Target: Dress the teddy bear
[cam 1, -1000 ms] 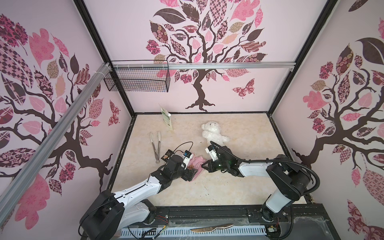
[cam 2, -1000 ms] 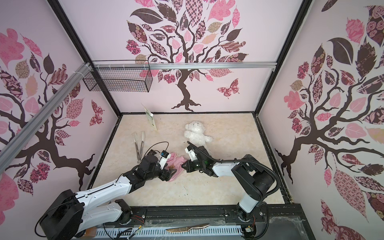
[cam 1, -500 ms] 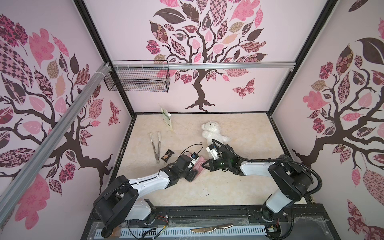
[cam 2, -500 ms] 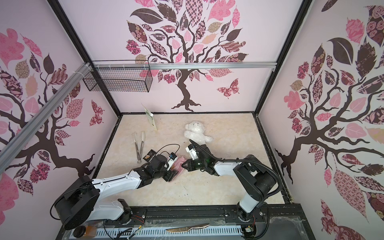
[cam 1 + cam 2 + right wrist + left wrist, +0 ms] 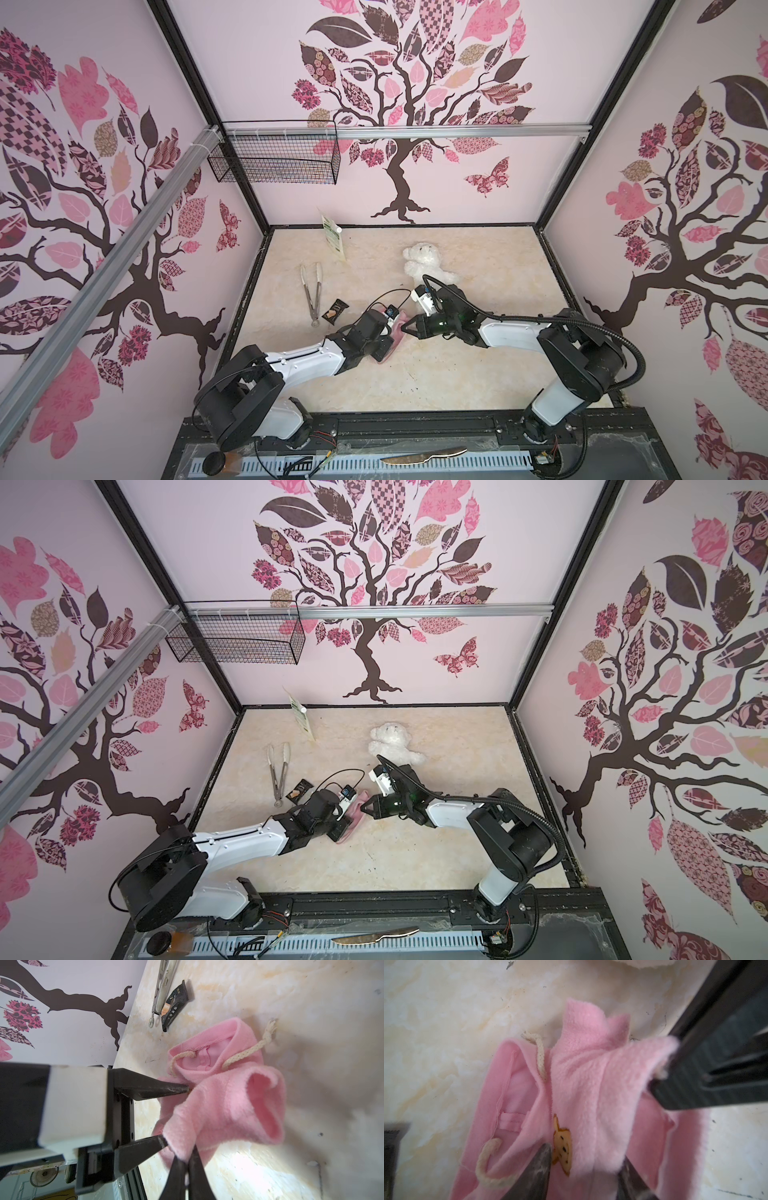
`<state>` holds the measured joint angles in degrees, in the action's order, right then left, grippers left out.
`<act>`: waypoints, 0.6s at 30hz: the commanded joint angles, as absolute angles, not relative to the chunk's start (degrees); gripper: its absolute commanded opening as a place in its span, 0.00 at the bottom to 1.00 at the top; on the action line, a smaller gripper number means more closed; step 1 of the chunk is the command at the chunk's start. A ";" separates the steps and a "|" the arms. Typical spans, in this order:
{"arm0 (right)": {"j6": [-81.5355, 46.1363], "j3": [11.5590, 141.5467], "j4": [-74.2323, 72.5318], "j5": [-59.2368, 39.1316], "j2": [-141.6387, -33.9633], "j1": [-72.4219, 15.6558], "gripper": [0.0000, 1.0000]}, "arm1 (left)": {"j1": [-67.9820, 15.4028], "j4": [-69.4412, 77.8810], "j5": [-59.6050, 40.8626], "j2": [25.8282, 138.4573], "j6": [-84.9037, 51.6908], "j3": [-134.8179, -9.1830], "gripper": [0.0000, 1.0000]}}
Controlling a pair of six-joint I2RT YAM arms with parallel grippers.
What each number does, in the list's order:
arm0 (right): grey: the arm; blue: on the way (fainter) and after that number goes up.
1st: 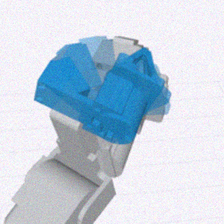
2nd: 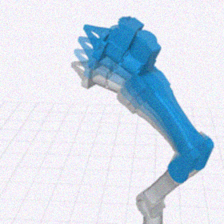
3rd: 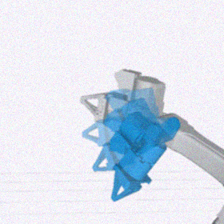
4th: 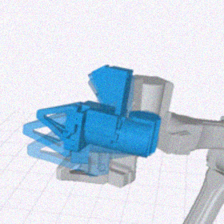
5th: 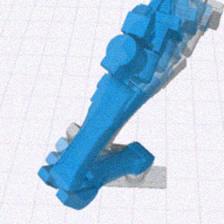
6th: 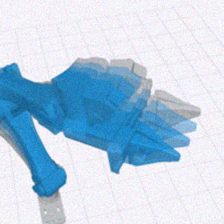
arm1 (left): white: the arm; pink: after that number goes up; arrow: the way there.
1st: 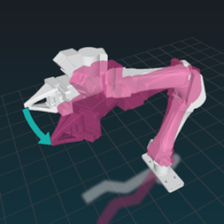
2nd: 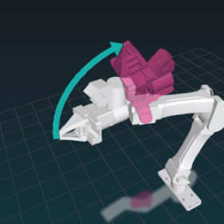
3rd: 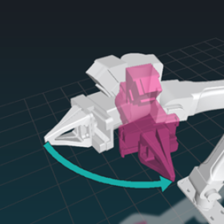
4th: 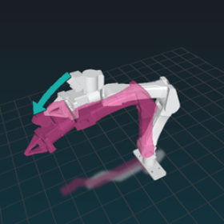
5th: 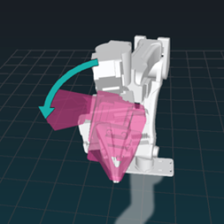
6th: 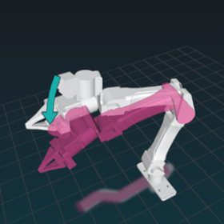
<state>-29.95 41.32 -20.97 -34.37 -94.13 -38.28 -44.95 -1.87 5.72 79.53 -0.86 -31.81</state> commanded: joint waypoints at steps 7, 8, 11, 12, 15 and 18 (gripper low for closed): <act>-28.68 43.50 -19.03 -34.54 -95.83 -38.10 0.07 | -45.09 -0.87 7.17 76.29 -1.93 -32.69 0.30; -28.50 43.59 -18.74 -34.50 -95.97 -38.11 0.07 | -45.09 -0.86 7.08 76.33 -2.03 -32.70 0.28; -28.28 43.59 -18.61 -34.22 -96.06 -38.13 0.07 | -45.09 -1.01 6.95 76.63 -2.04 -32.72 0.23; -28.22 43.59 -18.47 -34.07 -96.06 -38.07 0.07 | -45.09 -0.98 6.95 76.65 -2.09 -32.82 0.22; -27.71 43.68 -17.86 -33.52 -95.97 -38.10 0.08 | -45.09 -1.32 7.02 76.56 -2.15 -32.70 0.14; -27.17 43.99 -17.04 -32.58 -95.97 -38.06 0.10 | -45.01 -1.19 7.06 76.05 -2.64 -32.28 0.06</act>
<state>-28.49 41.69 -18.33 -33.76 -94.56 -38.17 -44.95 -1.80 6.70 76.99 -1.98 -31.81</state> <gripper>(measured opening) 0.095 0.083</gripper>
